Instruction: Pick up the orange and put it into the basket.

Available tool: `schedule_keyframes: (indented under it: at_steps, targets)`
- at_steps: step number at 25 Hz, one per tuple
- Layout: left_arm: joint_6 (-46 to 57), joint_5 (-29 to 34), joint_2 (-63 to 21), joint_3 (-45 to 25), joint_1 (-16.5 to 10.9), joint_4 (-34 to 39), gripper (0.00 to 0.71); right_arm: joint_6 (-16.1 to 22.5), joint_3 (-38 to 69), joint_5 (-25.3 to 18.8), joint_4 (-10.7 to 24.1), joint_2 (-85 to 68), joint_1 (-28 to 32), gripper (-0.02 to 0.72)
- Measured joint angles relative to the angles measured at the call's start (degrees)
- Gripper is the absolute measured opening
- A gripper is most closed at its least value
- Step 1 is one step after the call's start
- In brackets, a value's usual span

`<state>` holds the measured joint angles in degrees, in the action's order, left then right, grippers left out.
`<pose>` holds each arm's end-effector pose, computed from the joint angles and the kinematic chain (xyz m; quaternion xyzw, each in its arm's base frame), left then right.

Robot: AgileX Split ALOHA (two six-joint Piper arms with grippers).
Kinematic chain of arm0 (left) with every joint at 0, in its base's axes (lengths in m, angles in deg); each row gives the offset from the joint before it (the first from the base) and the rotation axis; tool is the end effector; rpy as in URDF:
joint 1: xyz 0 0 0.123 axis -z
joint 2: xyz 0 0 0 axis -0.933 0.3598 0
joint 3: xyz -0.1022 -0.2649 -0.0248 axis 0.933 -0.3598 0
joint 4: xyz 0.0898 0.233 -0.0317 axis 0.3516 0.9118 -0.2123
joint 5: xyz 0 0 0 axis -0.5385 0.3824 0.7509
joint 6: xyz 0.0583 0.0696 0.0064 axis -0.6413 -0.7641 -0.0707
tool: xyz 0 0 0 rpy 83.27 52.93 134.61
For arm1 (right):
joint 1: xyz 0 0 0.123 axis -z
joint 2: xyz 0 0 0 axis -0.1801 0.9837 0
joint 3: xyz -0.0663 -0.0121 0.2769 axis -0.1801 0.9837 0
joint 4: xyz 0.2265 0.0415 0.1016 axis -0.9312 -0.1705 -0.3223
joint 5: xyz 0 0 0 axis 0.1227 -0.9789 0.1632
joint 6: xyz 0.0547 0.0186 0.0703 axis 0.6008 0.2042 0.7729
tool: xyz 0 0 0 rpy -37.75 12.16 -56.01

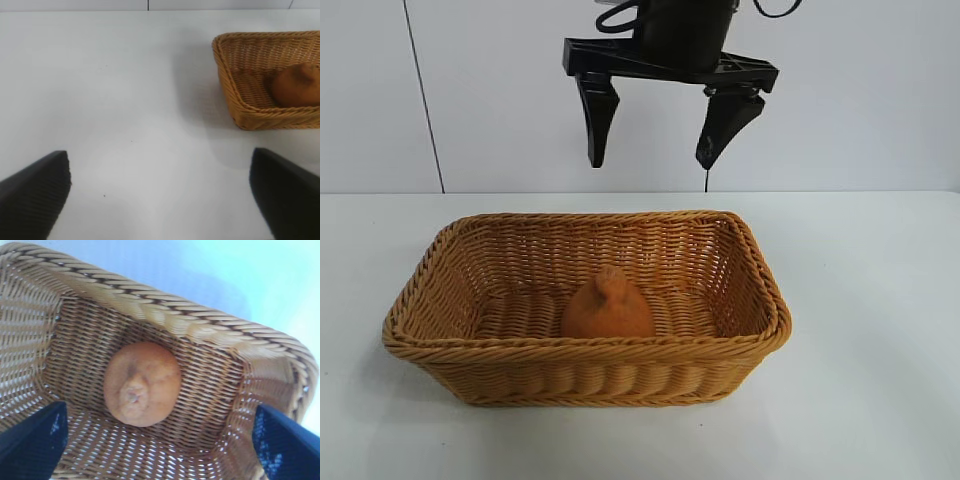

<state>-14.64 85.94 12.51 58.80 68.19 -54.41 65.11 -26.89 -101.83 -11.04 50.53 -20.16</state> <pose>-0.0061 -0.0058 0.2776 0.0162 0.8520 -0.0211 0.5229 0.3845 0.2288 0.2642 -0.1795 0.9740 0.0559 0.1263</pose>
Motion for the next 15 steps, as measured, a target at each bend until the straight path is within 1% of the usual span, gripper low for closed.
schedule_keyframes:
  at_steps: [5, 10, 12, 15]
  targets:
    - [0.0, 0.0, 0.0, 0.0, 0.0, 0.0, 0.693, -1.7, 0.0, -0.04, 2.04, 0.0, 9.5, 0.694]
    - [0.0, 0.0, 0.0, 0.0, 0.0, 0.0, 0.693, -2.61, 0.0, -0.04, 2.32, 0.0, 18.62, 0.694]
    - [0.0, 0.0, 0.0, 0.0, 0.0, 0.0, 0.693, -3.12, 0.0, -0.04, 2.36, 0.0, 21.62, 0.694]
    - [0.0, 0.0, 0.0, 0.0, 0.0, 0.0, 0.693, -3.26, 0.0, -0.04, 2.36, 0.0, 24.52, 0.694]
